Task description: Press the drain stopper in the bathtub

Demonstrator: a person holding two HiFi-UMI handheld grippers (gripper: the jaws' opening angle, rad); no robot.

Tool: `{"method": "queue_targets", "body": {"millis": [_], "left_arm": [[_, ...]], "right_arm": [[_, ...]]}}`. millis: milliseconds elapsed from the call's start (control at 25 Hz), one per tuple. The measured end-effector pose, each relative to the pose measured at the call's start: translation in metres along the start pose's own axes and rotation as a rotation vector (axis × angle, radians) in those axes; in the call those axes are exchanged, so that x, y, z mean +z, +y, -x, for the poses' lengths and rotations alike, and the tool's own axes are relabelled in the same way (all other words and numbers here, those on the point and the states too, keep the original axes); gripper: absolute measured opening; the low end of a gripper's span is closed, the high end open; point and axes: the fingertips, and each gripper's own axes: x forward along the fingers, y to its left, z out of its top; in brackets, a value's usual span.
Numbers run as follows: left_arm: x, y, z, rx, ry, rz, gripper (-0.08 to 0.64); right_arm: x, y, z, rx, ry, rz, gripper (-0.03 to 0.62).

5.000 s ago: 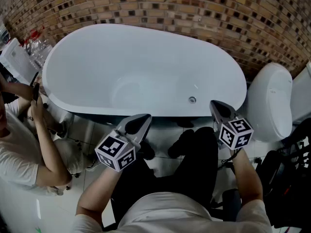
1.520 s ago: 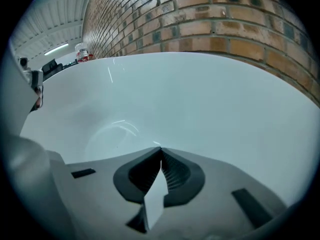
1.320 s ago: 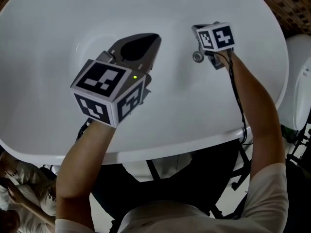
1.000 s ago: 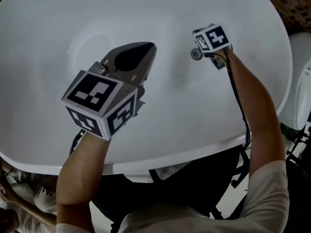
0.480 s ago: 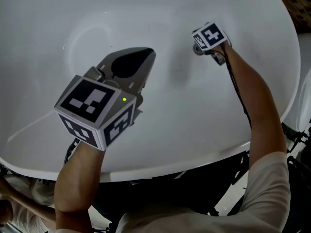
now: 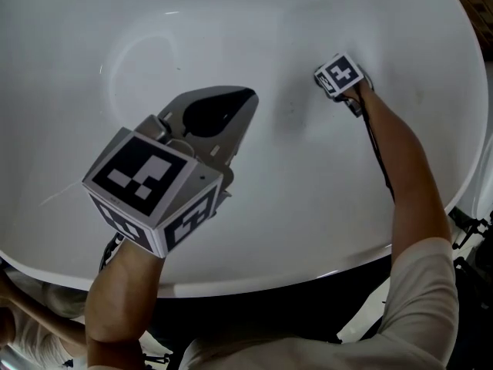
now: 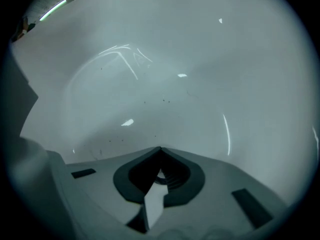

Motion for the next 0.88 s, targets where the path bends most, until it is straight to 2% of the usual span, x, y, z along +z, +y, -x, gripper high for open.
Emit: {"method": "queue_targets", "body": {"millis": [280,440,560,880], "left_arm": [[-0.008,-0.002,-0.006,-0.004,0.029,0.010,0.003],[-0.011,-0.002,-0.006,-0.005,0.041,0.015,0.003],[-0.010,-0.002,-0.006,-0.005,0.048,0.011,0.003],[-0.005,-0.004,-0.010,-0.017,0.040,0.029,0.003]], "right_arm": [[-0.015,-0.008,-0.016,-0.004,0.020,-0.027,0.015],[-0.014,-0.001,-0.018,0.034,0.000,-0.068,0.015],[-0.021,-0.005,-0.022,0.018,0.018,-0.077,0.015],[-0.028,-0.009,-0.033,0.069,-0.028,-0.193,0.017]]}}
